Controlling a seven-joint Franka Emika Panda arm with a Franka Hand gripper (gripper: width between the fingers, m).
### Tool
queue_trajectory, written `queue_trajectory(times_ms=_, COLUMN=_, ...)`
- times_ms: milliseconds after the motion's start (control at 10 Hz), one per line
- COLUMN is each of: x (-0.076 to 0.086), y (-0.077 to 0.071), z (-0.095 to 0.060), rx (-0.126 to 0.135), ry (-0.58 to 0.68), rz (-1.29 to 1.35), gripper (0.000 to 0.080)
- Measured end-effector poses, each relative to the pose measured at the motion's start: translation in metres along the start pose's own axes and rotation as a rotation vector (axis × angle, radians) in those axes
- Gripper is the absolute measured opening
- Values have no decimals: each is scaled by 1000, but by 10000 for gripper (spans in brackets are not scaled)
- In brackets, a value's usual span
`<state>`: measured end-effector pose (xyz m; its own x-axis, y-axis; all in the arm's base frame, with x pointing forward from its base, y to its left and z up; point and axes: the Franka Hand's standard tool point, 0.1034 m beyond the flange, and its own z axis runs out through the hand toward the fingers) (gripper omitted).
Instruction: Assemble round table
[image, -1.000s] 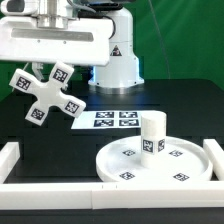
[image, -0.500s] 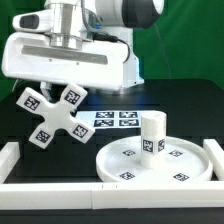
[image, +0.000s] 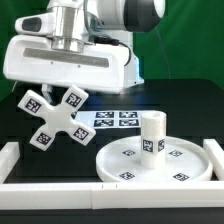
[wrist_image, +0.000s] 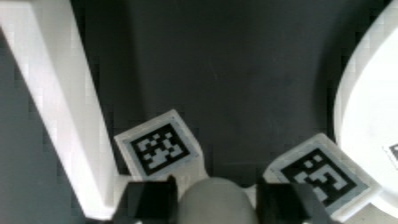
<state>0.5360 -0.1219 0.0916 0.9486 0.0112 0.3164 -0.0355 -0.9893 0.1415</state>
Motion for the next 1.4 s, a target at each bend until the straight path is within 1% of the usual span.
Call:
queue_trajectory(times_ms=100, x=4, y=2, z=3, rx=31, ry=-42, rz=13, gripper=206)
queue_trajectory(times_ms=200, x=10, y=9, z=6, rx=31, ry=-42, rz=20, gripper=206)
queue_trajectory(times_ms=300, x=8, y=9, z=13, rx=23, ry=-35, rz=29, gripper=206)
queue_trajectory(times_ms=400, x=8, y=2, z=14, rx=22, ry=-23, rz=41, gripper=206)
queue_trajectory(times_ms=700, x=8, y=3, z=14, rx=20, ry=-24, rz=37, gripper=206)
queue_trajectory(times_ms=800, x=9, y=14, z=14, rx=-6, ry=11, rz=-3, gripper=206)
queue_trajectory(times_ms=900, x=6, y=15, z=19, rx=-9, ry=15, rz=2, gripper=206)
queue_trajectory(times_ms=1000, x=6, y=17, z=21, rx=-32, ry=58, rz=0, gripper=206)
queue_trajectory(times_ms=1100, x=5, y=29, z=19, rx=-84, ry=132, rz=-17, gripper=206)
queue_trajectory(times_ms=1200, x=-5, y=35, z=23, rx=-101, ry=162, rz=-17, gripper=206)
queue_trajectory(times_ms=1300, x=-14, y=29, z=30, rx=-68, ry=128, rz=-4, gripper=206)
queue_trajectory(times_ms=1400, x=-17, y=30, z=33, rx=-73, ry=136, rz=-1, gripper=206)
